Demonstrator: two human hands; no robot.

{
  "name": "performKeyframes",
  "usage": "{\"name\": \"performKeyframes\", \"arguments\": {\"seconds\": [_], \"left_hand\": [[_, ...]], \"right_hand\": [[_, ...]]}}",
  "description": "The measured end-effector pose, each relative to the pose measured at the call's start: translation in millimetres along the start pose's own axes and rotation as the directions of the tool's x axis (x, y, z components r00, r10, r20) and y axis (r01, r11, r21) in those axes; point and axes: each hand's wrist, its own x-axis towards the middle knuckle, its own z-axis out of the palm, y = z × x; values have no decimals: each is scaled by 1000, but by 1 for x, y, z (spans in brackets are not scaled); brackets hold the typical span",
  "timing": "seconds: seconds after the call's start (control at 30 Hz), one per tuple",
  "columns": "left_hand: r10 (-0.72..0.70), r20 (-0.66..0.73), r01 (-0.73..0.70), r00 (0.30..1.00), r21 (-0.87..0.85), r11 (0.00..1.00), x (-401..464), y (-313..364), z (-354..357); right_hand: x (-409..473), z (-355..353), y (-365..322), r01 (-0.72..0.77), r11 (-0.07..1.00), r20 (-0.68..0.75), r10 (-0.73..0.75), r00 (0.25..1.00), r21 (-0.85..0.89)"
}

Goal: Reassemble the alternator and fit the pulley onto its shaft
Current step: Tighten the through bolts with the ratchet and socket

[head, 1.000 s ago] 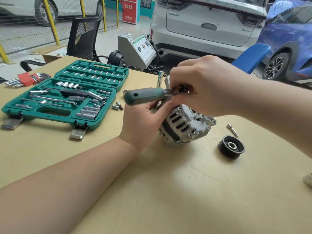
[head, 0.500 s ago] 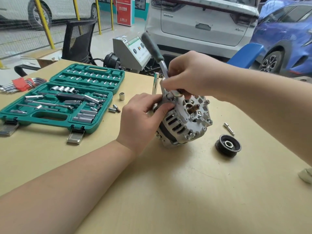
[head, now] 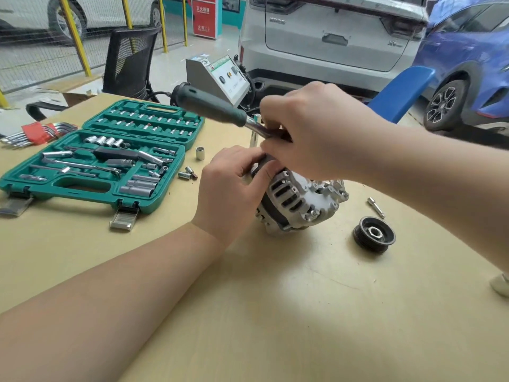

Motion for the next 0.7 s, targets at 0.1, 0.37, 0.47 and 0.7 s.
{"name": "performKeyframes", "arguments": {"seconds": [0.1, 0.37, 0.47, 0.7], "left_hand": [[-25, 7, 25, 1000, -35, 999, -4, 0, -1], [-7, 20, 8, 1000, -31, 999, -4, -1, 0], [-24, 9, 24, 1000, -25, 999, -4, 0, 1], [-2, 18, 3, 1000, -27, 1000, -3, 2, -1]], "right_hand": [[11, 3, -1, -222, 964, 34, 219, 975, 148], [19, 2, 10, -391, 824, 205, 335, 920, 410], [8, -10, 14, 56, 981, 142, -83, 986, 187], [-8, -14, 14, 324, 944, 89, -318, 944, -61]]}}
